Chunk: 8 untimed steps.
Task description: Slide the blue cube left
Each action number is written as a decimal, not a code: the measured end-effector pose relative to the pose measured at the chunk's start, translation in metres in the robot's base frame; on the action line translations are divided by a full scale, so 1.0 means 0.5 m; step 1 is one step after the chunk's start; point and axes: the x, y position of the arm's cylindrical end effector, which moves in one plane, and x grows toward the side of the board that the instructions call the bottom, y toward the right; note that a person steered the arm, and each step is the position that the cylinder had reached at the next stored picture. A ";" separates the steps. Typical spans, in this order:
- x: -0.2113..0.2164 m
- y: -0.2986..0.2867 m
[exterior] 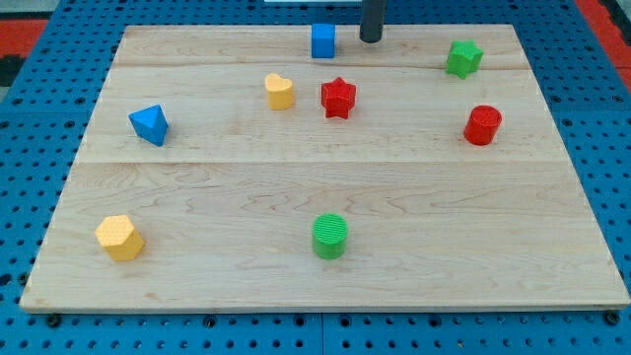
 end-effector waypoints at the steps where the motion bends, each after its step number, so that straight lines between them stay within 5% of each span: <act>1: 0.000 -0.007; 8: 0.006 -0.051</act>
